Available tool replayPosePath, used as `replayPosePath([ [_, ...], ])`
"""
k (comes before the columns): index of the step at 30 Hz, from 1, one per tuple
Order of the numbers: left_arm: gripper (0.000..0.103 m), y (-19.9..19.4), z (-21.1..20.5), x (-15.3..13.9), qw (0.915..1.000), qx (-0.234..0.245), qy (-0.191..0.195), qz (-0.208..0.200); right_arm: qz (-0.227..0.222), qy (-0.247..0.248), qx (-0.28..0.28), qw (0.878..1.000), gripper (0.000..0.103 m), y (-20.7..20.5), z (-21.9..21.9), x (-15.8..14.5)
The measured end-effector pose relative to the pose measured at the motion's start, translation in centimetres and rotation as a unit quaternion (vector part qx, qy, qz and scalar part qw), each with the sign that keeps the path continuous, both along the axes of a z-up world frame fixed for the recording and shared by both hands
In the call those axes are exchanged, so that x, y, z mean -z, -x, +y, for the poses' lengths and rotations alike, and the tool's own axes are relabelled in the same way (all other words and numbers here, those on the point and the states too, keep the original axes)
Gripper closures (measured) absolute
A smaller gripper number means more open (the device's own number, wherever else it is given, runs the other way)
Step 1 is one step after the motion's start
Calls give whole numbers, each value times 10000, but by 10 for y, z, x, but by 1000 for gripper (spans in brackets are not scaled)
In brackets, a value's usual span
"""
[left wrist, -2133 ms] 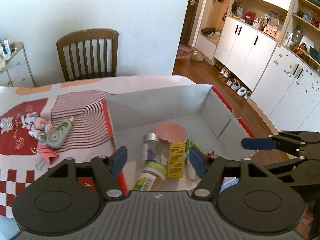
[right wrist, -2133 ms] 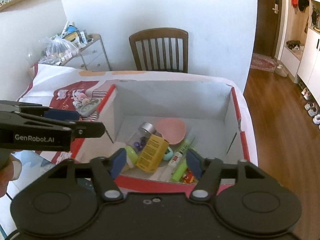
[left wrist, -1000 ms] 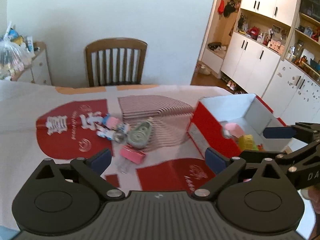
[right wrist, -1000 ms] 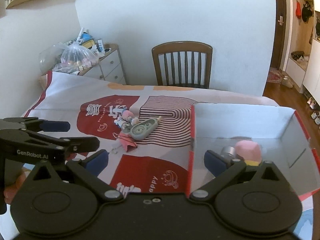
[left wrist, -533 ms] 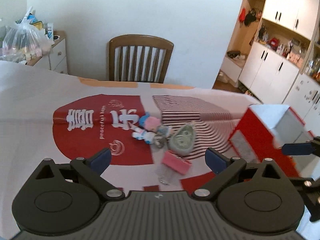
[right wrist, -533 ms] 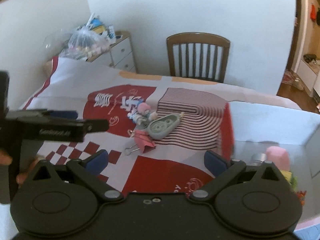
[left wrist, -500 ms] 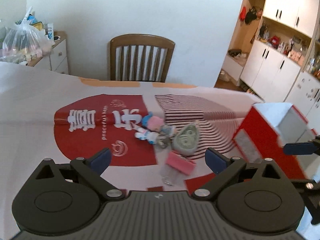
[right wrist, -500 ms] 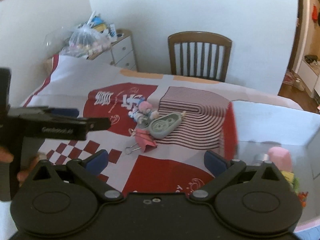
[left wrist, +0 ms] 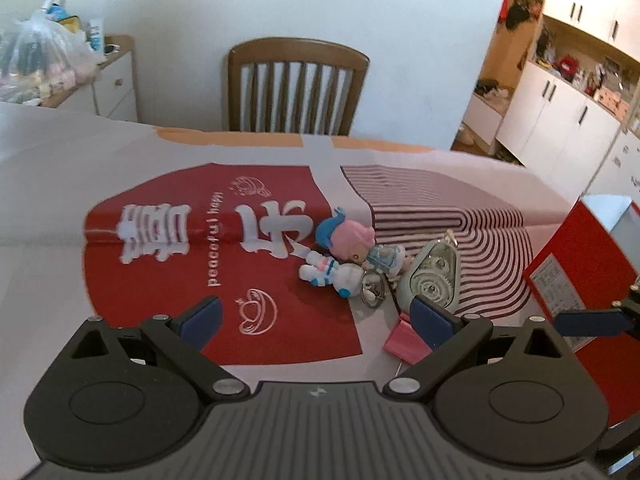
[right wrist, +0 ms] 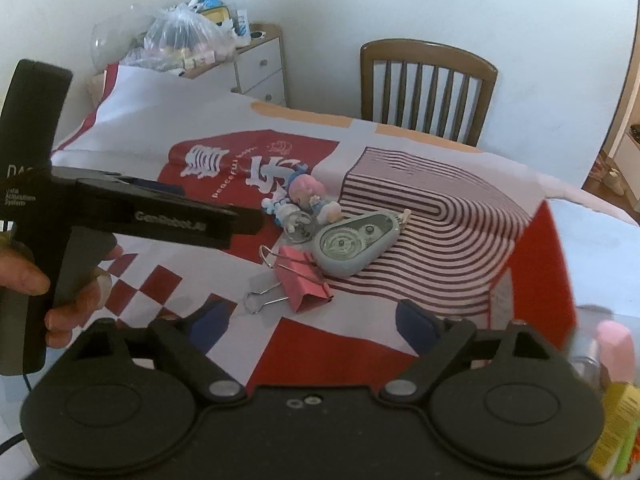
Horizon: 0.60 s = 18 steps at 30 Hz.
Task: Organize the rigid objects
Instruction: 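Grasp the white astronaut figurine with the left tool while the right tool grasps the pink binder clip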
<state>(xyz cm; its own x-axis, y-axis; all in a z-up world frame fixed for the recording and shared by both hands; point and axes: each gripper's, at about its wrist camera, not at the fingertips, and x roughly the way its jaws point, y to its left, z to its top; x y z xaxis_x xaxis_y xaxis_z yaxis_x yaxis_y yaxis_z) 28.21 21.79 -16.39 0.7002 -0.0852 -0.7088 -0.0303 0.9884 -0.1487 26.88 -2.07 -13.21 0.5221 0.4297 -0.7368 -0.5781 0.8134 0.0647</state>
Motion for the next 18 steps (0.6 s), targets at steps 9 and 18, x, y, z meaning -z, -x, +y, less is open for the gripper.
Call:
replayPosePath([
  [9, 3, -26, -3, 25, 9998, 172, 14, 107, 71, 223, -155, 9996, 24, -16, 16, 29],
  [18, 5, -38, -15, 34, 9982, 424, -401, -136, -37, 355, -305, 9989, 37, -23, 28, 42],
])
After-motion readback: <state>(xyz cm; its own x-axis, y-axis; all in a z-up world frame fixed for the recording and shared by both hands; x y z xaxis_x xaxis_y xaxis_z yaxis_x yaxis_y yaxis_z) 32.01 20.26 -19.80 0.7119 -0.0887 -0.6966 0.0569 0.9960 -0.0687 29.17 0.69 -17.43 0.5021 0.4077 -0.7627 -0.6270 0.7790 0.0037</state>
